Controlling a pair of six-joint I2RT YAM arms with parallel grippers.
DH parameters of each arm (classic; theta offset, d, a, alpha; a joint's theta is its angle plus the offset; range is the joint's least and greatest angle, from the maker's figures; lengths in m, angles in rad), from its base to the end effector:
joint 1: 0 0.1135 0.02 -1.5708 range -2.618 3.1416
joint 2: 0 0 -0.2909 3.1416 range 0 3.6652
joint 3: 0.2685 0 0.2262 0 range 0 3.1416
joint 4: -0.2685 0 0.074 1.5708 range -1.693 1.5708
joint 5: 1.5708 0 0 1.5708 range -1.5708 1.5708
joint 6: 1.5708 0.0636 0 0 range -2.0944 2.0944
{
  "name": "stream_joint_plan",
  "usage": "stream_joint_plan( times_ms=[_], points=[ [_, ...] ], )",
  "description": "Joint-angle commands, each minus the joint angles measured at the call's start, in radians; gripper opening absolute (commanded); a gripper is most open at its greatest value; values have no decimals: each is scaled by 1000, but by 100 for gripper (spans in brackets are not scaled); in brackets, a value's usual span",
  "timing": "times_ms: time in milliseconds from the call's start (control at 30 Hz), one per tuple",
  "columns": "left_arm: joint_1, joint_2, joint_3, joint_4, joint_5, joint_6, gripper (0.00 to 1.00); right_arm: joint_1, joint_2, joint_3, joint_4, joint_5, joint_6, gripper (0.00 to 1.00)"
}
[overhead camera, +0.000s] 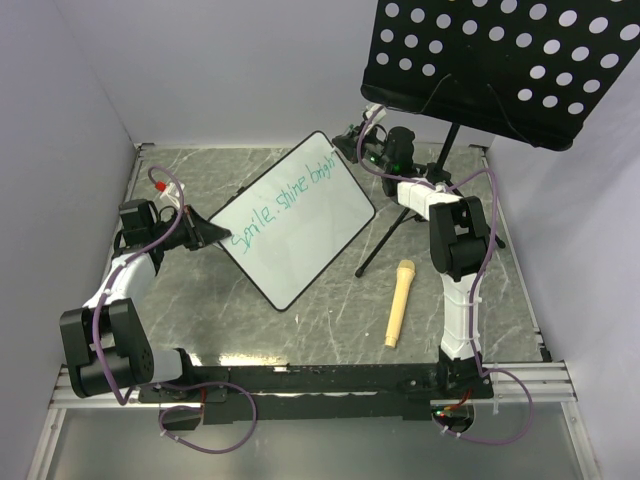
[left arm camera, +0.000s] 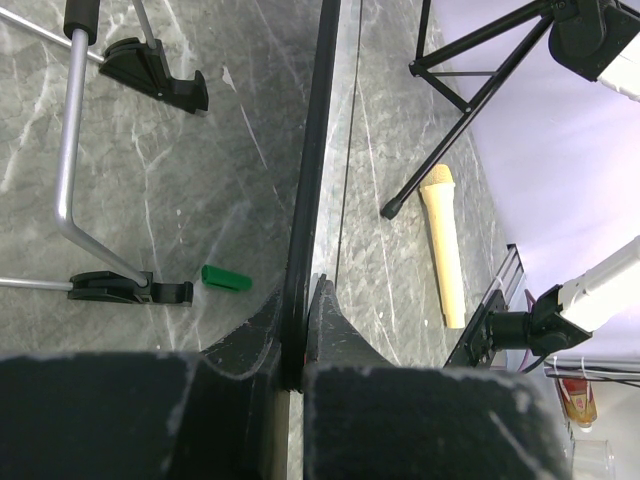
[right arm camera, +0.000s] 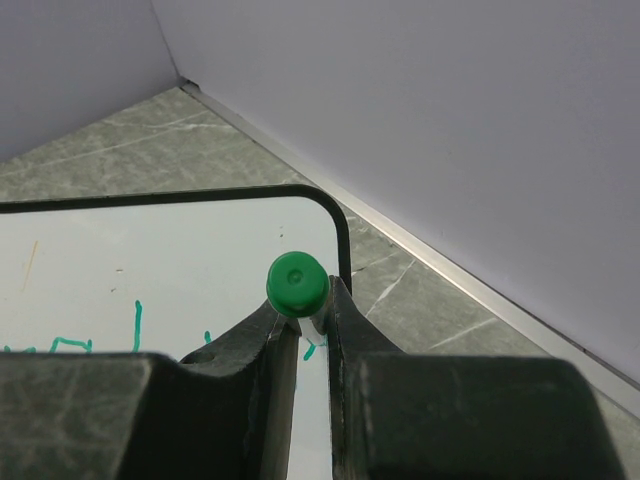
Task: Write a sentence on the whiteboard
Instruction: Pick up the sentence from the whiteboard.
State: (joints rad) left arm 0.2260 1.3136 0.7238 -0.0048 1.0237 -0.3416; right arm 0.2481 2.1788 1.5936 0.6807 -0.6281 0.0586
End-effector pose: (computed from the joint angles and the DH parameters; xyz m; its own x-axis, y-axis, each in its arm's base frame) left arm 0.2552 0.0029 0.2634 -0.7063 -0.3412 -0.6202 0.3569 0.5850 -0.7283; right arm 0.5007 0.1654 0.2938 0.0474 0.0609 -0.9970 -0.7698 0.6383 0.0024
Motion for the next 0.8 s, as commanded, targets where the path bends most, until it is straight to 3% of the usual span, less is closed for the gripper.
stream_joint_plan(
  times_ms=[0, 767],
  points=[
    [-4, 6, -11, 22, -211, 222, 1, 5, -43, 34, 49, 2, 4, 0],
    [-4, 6, -7, 17, -208, 230, 1, 8, 3, 89, -15, -1, -2, 0]
  ],
)
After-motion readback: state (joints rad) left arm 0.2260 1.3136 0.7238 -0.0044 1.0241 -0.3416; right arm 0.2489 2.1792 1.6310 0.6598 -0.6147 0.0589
